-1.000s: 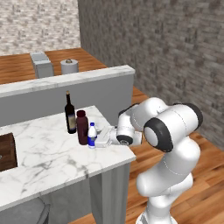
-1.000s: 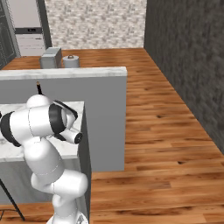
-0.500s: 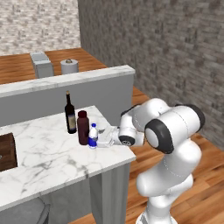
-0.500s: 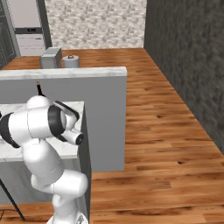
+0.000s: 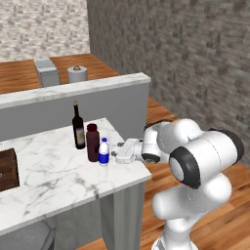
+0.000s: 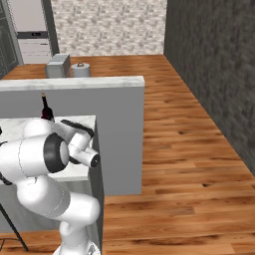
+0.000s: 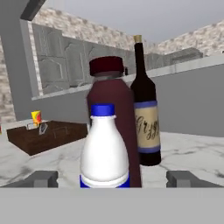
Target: Place the drinks on the dining counter in a tight cluster.
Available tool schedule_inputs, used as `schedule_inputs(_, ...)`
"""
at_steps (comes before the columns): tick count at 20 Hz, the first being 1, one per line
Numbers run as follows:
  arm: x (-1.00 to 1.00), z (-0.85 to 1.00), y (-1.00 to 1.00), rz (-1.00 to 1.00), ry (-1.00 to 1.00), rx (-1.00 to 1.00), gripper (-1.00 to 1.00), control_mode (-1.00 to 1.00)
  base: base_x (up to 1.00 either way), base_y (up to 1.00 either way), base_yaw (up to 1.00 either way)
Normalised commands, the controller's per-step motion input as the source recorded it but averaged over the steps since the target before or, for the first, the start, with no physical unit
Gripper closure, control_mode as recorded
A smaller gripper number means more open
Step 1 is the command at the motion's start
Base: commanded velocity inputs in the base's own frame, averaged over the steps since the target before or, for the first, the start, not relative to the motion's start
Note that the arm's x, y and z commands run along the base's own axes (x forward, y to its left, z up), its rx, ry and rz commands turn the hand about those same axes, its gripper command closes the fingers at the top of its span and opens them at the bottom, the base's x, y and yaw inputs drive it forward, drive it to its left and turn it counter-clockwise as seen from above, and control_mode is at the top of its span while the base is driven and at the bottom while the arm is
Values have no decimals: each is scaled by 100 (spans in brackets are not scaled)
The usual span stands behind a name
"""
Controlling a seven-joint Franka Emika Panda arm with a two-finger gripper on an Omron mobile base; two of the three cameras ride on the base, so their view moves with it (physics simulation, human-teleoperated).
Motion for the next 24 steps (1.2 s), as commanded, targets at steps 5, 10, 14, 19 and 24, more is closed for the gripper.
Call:
schedule_inputs(5, 3, 73, -26, -8, 35, -14, -100, -100, 0, 0, 0)
schedule_inputs(10, 12, 60, -30, -13, 59, -25, -100, -100, 0, 0, 0)
schedule_inputs(14, 19, 24, -31, -15, 70, -30, -100, -100, 0, 0, 0)
schedule_inputs(19, 0, 1, -20, -13, 57, -25, -100, -100, 0, 0, 0)
schedule_inputs(24, -42, 1, -43, -10, 23, -9, -100, -100, 0, 0, 0)
